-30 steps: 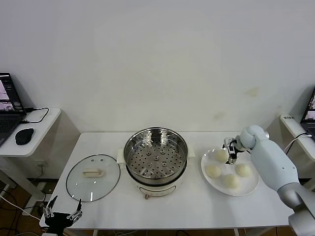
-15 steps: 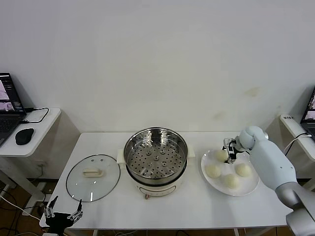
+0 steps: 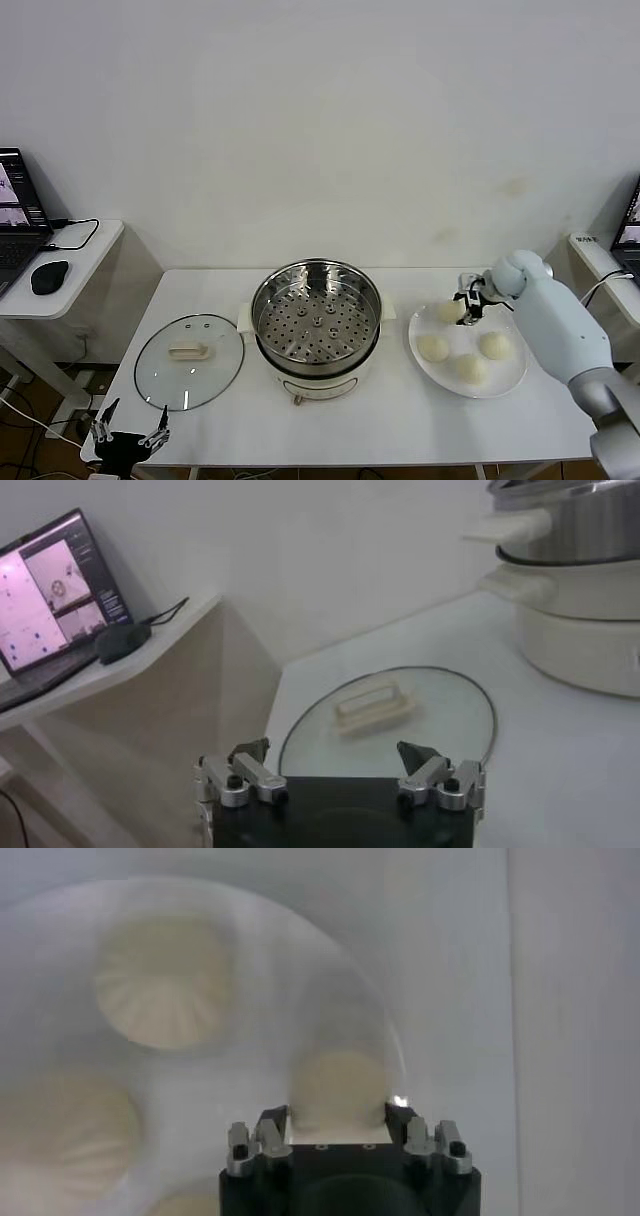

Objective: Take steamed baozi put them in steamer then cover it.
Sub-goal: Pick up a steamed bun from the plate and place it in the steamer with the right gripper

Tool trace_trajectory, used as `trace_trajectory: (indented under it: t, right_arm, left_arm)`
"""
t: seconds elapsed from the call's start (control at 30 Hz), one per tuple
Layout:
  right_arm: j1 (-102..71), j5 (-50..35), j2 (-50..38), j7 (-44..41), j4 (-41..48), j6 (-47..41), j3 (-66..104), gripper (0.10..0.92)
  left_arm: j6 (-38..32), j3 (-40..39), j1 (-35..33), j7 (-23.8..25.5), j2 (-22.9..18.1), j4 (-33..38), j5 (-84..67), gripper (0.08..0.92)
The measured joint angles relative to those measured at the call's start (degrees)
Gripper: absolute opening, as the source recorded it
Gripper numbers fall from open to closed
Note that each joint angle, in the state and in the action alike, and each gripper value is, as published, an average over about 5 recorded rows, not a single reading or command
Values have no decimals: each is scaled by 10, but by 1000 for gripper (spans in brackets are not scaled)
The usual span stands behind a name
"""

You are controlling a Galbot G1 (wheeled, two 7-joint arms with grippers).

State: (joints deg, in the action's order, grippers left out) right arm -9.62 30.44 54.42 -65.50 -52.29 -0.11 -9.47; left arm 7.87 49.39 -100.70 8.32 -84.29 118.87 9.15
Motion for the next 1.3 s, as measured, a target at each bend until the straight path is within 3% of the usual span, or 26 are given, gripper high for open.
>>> trace_trajectory:
  t: [0.67, 1.07, 1.3]
  right_arm:
    - [210, -187, 42, -109, -20, 26, -163, 609]
    - [290, -265, 130, -177, -13, 160, -254, 610]
    - [300, -258, 181, -197, -9, 255, -277, 611]
  left_arm:
    - [-3, 0, -1, -6, 0, 17, -6, 823]
    - [-4, 8, -9, -7, 3, 22, -11, 823]
    - [-4, 13, -16, -8, 2, 23, -11, 823]
